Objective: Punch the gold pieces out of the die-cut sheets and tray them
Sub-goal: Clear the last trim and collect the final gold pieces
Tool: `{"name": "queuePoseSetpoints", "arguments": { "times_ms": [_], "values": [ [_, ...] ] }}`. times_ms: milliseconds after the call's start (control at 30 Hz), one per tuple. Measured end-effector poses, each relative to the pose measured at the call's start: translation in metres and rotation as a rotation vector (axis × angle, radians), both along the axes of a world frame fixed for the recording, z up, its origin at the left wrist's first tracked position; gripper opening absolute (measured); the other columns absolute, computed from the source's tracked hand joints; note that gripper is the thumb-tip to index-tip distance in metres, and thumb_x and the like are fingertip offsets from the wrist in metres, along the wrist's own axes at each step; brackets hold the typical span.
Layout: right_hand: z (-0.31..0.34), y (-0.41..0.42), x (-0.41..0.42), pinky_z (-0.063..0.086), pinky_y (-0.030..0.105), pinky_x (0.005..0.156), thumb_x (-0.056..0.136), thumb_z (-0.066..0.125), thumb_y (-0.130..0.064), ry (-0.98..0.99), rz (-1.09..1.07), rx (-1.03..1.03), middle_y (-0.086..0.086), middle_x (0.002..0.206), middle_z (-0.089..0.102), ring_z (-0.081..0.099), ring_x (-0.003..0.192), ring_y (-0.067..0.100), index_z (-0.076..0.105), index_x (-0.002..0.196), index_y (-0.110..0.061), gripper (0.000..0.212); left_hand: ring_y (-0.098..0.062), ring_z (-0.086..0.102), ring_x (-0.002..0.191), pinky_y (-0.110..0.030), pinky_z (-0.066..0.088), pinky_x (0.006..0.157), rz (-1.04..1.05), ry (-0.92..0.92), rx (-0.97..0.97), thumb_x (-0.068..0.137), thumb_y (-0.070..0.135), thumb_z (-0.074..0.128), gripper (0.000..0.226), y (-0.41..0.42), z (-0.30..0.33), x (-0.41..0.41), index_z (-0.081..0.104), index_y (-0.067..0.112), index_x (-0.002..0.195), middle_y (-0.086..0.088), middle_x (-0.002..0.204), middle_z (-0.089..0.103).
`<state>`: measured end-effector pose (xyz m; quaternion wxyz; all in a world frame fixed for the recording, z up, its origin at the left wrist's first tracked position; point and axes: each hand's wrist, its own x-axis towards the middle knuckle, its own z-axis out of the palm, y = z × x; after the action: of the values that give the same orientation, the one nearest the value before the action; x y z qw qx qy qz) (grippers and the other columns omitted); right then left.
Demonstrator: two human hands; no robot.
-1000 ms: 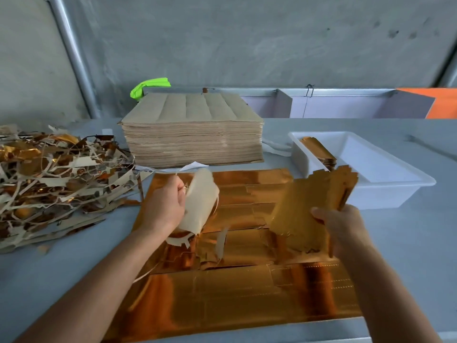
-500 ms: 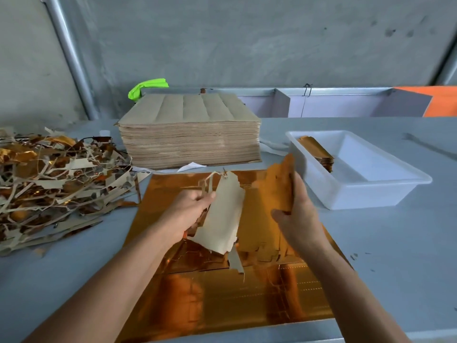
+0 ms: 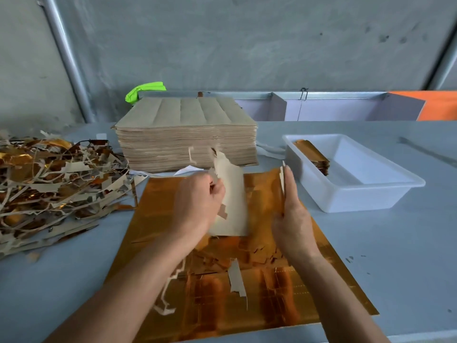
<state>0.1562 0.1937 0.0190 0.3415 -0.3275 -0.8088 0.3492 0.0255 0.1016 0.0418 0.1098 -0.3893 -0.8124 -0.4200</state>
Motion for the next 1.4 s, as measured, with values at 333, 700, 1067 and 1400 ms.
{"name": "queuePoseSetpoints", "arguments": {
  "times_ms": [333, 700, 1067, 1400],
  "values": [
    [-0.012, -0.012, -0.014, 0.059, 0.034, 0.074, 0.097, 0.048, -0.034, 0.33, 0.299, -0.378, 0.004, 0.092, 0.069, 0.068, 0.087, 0.019, 0.057, 0.109, -0.021, 0.02, -0.007, 0.055, 0.069, -0.022, 0.047, 0.066, -0.282, -0.723, 0.062, 0.098, 0.03, 0.047, 0.021, 0.008, -0.01, 0.021, 0.062, 0.026, 0.084, 0.003, 0.08, 0.059],
    [-0.017, 0.017, 0.01, 0.048, 0.037, 0.079, 0.096, 0.053, -0.022, 0.046, 0.133, -0.534, 0.0, 0.097, 0.062, 0.06, 0.09, 0.018, 0.056, 0.095, -0.023, 0.003, -0.006, 0.037, 0.049, -0.016, 0.03, 0.038, 0.144, -0.866, 0.468, 0.101, 0.028, 0.041, 0.021, -0.008, 0.001, -0.048, 0.057, 0.014, 0.1, 0.003, 0.069, 0.051],
    [-0.01, 0.049, 0.041, 0.051, 0.041, 0.067, 0.096, 0.055, -0.018, 0.3, -0.202, -0.694, 0.0, 0.09, 0.06, 0.06, 0.081, 0.023, 0.05, 0.123, -0.014, 0.028, -0.024, 0.063, 0.088, -0.046, 0.053, 0.079, 0.357, -0.355, 0.345, 0.1, 0.017, 0.039, 0.02, -0.049, -0.009, -0.121, 0.057, 0.008, 0.097, -0.018, 0.101, 0.062],
    [-0.014, 0.032, 0.026, 0.052, 0.038, 0.061, 0.096, 0.054, -0.029, 0.318, -0.086, -0.68, -0.009, 0.092, 0.06, 0.06, 0.079, 0.018, 0.044, 0.113, -0.027, 0.02, -0.02, 0.014, 0.14, -0.049, 0.03, 0.11, -0.381, -0.125, -0.881, 0.061, 0.059, 0.074, 0.098, -0.038, -0.053, -0.05, 0.021, 0.052, 0.143, 0.007, 0.153, 0.008]
  ]
}}
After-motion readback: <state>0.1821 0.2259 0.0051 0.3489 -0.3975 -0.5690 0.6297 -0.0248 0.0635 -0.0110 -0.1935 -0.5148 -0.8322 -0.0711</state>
